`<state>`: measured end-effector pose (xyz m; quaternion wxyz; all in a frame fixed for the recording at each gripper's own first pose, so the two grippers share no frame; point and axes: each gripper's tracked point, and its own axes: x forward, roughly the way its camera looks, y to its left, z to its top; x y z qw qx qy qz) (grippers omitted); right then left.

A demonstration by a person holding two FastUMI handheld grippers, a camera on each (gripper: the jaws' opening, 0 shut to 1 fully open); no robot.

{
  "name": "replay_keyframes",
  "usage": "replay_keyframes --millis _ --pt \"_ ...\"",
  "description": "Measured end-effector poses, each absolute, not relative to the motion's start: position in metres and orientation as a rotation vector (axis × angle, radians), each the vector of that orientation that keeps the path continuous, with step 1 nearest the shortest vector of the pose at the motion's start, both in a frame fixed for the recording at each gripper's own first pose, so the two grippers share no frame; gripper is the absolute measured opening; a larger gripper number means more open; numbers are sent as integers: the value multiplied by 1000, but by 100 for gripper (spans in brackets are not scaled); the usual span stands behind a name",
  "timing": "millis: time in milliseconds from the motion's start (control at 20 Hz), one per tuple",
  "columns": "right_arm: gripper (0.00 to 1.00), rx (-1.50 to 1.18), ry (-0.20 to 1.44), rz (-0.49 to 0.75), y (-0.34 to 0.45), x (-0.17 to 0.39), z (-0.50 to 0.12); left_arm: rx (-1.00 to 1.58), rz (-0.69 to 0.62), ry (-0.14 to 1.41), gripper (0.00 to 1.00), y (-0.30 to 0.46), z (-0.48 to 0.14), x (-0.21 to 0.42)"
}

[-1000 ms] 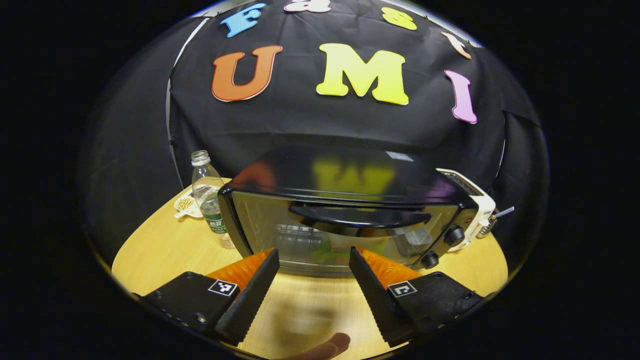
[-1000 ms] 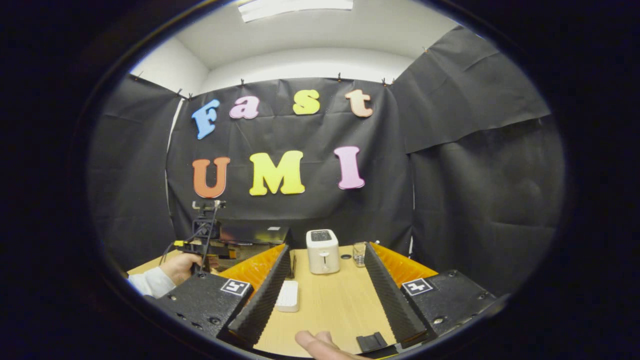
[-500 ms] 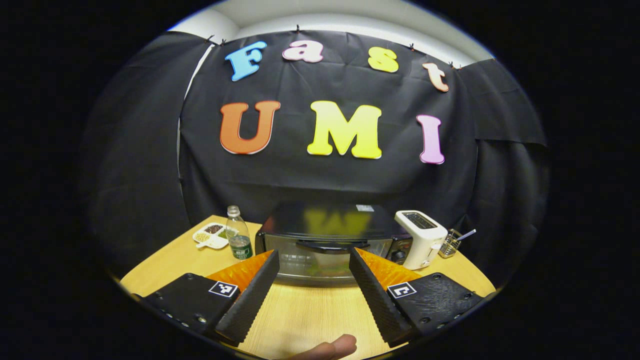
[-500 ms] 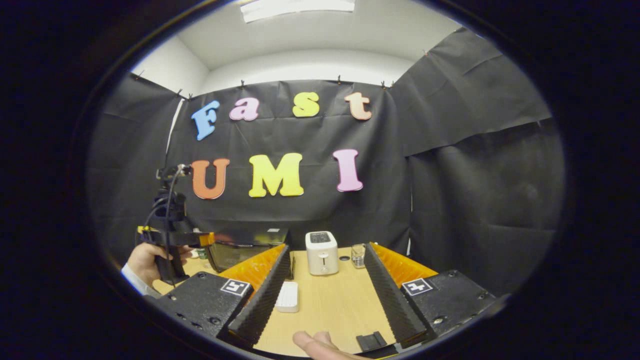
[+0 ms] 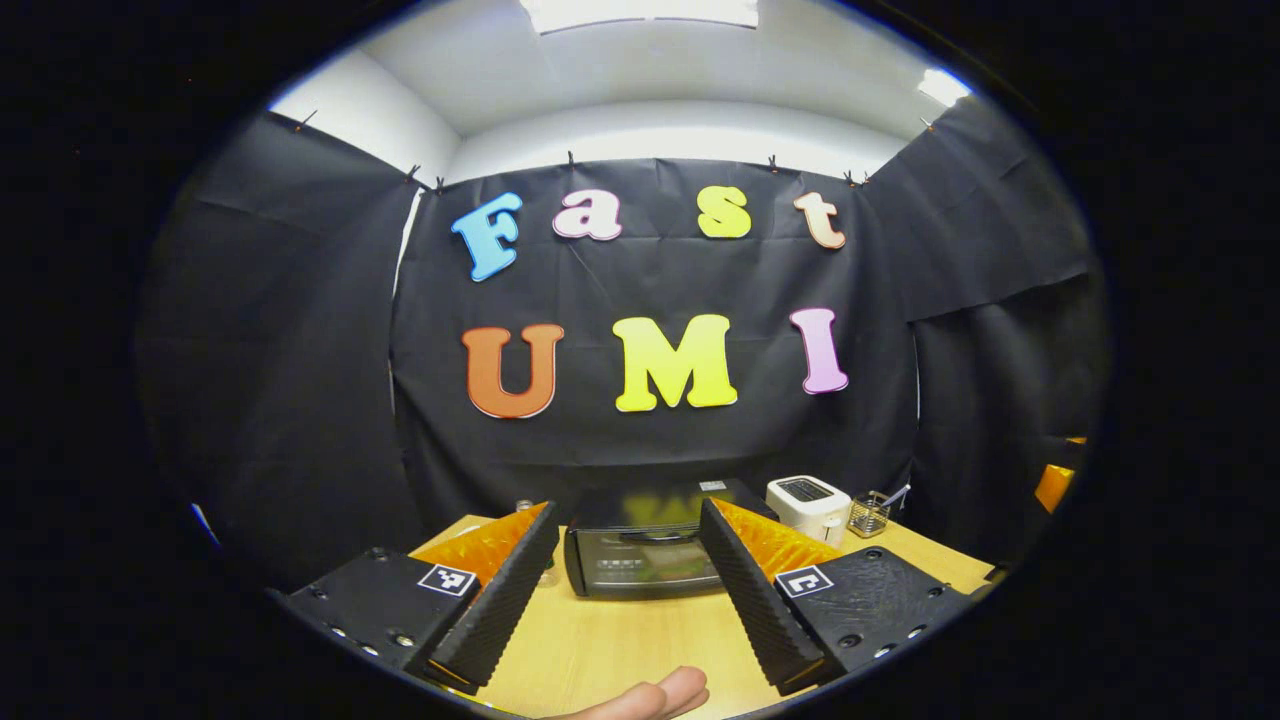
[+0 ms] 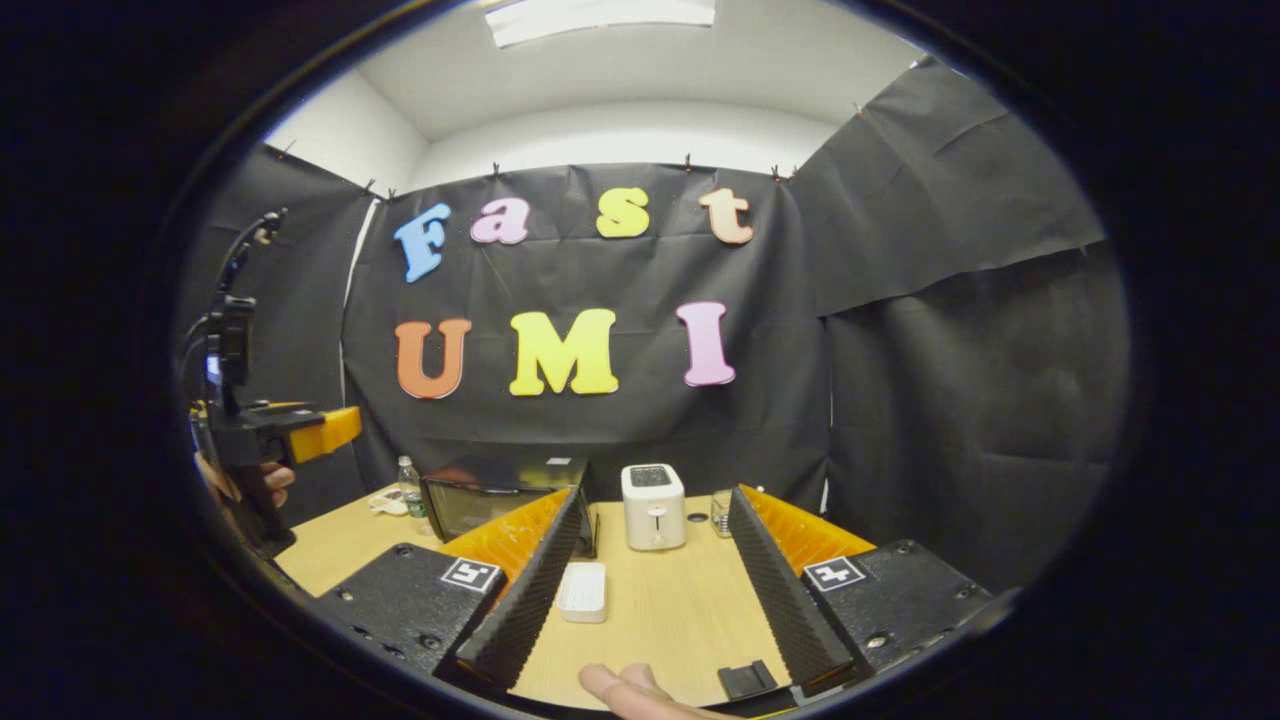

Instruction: Open the electric oven with the left hand, put the food in, and close the electric oven.

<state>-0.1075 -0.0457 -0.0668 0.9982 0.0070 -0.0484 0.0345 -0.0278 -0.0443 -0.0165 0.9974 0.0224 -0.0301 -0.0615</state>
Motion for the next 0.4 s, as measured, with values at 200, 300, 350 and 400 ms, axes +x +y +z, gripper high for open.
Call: replay_keyframes --millis 200,300,350,400 --pt "95 19 -95 78 -43 -112 -65 63 -141 -68 94 -44 -23 -74" --pt "95 14 -98 84 -41 -117 -63 53 -106 -33 95 -38 -38 -89" --pt "87 12 -101 90 -39 -119 -63 52 -89 -26 95 -34 -44 -95" --pt "87 12 -103 95 -37 -121 -62 47 -71 -24 95 -31 -48 -99"
